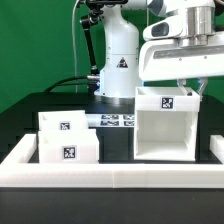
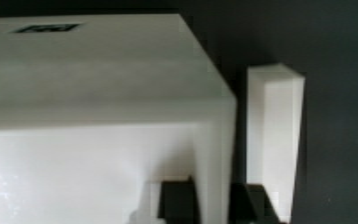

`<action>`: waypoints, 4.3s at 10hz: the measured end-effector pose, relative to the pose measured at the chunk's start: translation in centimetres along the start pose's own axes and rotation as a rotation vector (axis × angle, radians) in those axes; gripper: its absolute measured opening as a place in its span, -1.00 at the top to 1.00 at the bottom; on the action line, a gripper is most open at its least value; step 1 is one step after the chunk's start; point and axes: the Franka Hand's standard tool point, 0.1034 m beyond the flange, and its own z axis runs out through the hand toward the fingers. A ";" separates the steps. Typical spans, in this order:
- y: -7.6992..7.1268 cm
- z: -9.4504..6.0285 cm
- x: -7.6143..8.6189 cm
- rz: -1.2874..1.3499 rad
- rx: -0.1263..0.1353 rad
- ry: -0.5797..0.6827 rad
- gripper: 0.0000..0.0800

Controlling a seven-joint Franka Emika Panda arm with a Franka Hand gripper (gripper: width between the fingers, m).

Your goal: Assemble drawer

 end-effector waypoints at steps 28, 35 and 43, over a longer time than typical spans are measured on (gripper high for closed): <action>-0.3 -0.6 8.5 0.985 0.137 0.125 0.90; -0.2 -0.7 9.6 1.324 0.210 0.105 0.89; -1.0 -0.1 11.1 1.426 0.228 0.090 0.87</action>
Offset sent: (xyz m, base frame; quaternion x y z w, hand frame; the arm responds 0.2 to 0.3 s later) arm 0.0000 0.0000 0.0000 0.0000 0.0000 0.0000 1.0000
